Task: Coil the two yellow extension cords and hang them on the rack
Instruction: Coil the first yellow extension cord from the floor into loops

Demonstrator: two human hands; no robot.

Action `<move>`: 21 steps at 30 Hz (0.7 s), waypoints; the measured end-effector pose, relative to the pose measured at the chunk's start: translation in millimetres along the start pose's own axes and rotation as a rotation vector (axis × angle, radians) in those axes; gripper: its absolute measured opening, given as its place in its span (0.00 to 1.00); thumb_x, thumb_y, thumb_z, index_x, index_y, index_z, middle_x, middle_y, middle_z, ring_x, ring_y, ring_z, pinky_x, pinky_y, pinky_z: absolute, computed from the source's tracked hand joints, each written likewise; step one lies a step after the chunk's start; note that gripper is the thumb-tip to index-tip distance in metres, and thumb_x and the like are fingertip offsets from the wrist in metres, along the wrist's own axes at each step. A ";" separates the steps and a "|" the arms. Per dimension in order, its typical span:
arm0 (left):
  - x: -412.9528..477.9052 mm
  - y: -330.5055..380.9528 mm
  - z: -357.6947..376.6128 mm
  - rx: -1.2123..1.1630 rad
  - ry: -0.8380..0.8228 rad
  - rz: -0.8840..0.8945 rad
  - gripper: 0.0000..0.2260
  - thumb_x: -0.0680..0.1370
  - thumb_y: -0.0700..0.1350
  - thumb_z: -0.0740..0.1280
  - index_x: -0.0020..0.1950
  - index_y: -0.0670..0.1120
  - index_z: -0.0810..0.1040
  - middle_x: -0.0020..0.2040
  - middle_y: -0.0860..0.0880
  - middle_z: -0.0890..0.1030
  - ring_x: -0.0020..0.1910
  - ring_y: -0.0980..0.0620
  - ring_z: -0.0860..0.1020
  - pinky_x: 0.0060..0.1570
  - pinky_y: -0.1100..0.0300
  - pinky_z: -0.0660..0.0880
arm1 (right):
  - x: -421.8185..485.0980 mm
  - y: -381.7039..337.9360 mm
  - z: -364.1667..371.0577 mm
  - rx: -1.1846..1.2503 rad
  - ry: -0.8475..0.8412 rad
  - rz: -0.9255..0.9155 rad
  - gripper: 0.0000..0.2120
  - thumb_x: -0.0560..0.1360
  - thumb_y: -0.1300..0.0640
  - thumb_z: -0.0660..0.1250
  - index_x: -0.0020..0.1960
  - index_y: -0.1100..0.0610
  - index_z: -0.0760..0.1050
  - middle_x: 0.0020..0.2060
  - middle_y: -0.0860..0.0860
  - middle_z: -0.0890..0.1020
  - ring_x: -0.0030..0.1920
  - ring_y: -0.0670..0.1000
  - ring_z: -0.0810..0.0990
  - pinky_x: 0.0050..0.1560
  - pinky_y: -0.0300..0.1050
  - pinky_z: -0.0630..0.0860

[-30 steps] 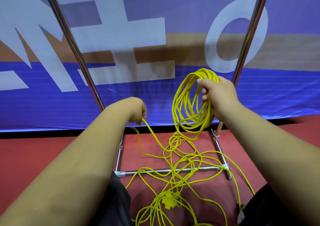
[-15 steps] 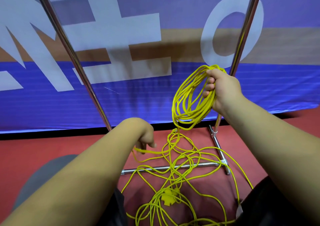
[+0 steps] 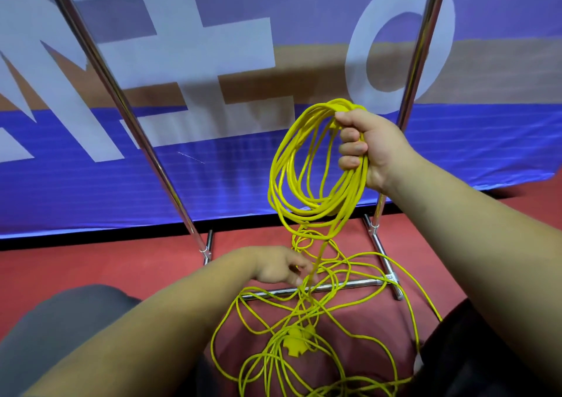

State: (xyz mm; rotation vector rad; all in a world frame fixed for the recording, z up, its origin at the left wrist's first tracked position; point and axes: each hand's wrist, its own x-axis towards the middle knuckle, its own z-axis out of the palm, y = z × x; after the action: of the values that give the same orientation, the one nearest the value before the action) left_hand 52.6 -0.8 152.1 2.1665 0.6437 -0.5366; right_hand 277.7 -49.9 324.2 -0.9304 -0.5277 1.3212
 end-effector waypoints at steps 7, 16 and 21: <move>8.9 -29.1 43.0 0.295 -0.377 -0.140 0.16 0.80 0.38 0.70 0.68 0.45 0.81 0.67 0.46 0.81 0.58 0.52 0.76 0.58 0.58 0.71 | -1.6 -4.7 -2.0 0.051 -0.013 0.009 0.12 0.84 0.56 0.65 0.42 0.50 0.69 0.26 0.44 0.66 0.20 0.42 0.62 0.20 0.37 0.59; -11.5 -47.4 14.5 0.206 -0.074 -0.333 0.09 0.80 0.39 0.69 0.58 0.44 0.86 0.52 0.49 0.86 0.51 0.51 0.80 0.49 0.61 0.73 | -2.3 -12.8 -10.8 0.027 0.014 -0.026 0.12 0.83 0.56 0.65 0.42 0.49 0.69 0.26 0.44 0.66 0.20 0.42 0.61 0.20 0.38 0.59; -31.9 -41.7 -47.4 0.016 0.351 -0.309 0.13 0.80 0.53 0.73 0.45 0.43 0.80 0.44 0.47 0.87 0.45 0.47 0.86 0.48 0.55 0.79 | -1.5 -12.3 -15.0 -0.125 0.018 -0.039 0.11 0.83 0.57 0.66 0.42 0.50 0.69 0.28 0.45 0.66 0.21 0.43 0.61 0.22 0.39 0.58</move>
State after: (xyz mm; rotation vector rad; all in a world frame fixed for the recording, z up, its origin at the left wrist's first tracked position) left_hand 10.1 51.2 174.4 2.2083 1.1815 -0.3189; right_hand 296.4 -55.2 326.2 -1.0294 -0.6172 1.2546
